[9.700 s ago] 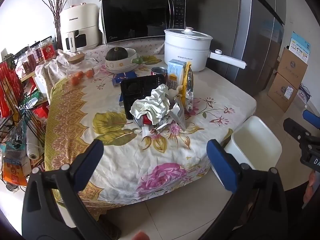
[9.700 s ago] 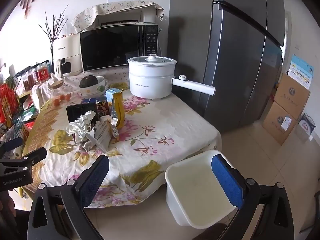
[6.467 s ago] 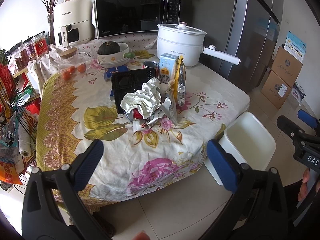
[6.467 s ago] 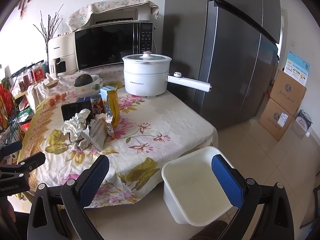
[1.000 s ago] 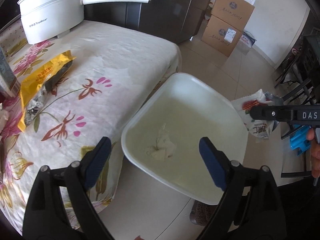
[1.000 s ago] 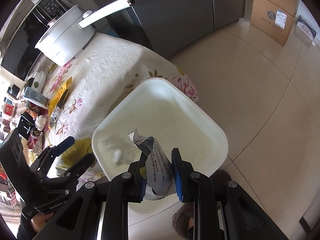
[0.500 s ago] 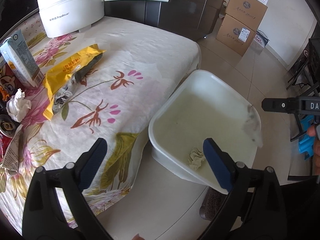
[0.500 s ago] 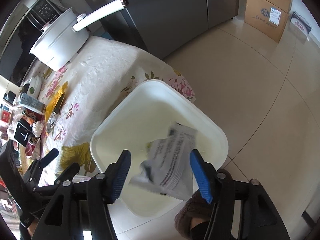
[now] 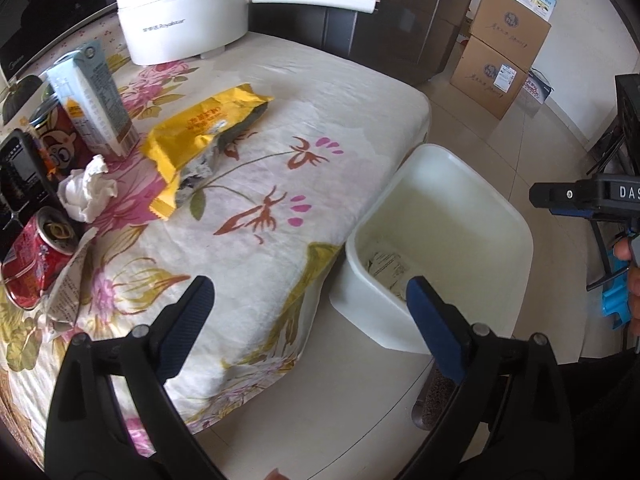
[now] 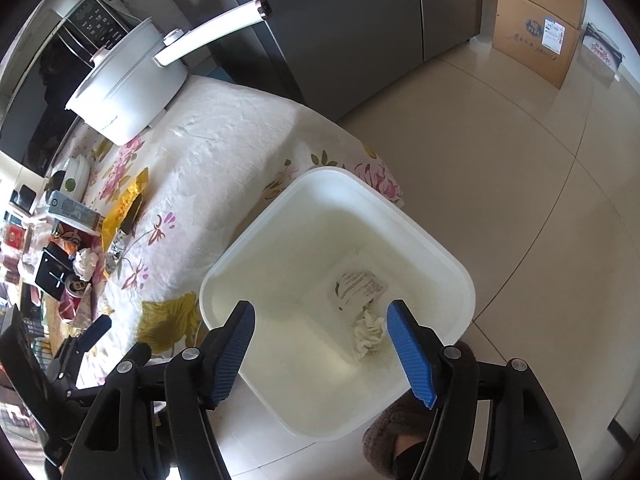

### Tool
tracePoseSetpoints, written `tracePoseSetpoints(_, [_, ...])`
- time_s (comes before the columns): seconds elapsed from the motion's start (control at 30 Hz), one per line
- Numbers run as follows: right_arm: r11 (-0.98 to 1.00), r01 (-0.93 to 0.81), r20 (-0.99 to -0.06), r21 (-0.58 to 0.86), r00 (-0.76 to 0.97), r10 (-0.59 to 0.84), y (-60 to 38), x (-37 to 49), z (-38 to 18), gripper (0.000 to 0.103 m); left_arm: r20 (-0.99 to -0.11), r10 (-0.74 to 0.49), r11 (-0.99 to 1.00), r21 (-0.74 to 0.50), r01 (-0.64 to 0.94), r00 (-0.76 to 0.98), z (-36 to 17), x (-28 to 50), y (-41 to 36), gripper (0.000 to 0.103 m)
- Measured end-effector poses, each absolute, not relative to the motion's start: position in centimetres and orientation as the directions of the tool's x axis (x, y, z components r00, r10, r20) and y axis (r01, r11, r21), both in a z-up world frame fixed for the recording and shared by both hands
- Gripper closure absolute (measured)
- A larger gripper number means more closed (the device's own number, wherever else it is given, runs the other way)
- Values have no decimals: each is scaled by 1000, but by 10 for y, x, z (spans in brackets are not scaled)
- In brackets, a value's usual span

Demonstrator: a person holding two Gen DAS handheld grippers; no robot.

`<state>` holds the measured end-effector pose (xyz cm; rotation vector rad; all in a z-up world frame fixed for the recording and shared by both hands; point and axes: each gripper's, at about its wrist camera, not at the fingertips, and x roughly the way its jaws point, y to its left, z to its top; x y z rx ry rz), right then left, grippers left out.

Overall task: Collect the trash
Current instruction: 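Move both tools back over the table toward the remaining trash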

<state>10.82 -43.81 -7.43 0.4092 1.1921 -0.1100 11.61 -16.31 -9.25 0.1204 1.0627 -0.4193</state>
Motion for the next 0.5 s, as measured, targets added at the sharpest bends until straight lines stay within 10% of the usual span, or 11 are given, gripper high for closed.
tracePoseSetpoints(0.5, [946, 140, -903, 292, 367, 224, -342, 148, -57, 27, -869, -176, 984, -173, 49, 463, -72, 135, -23, 7])
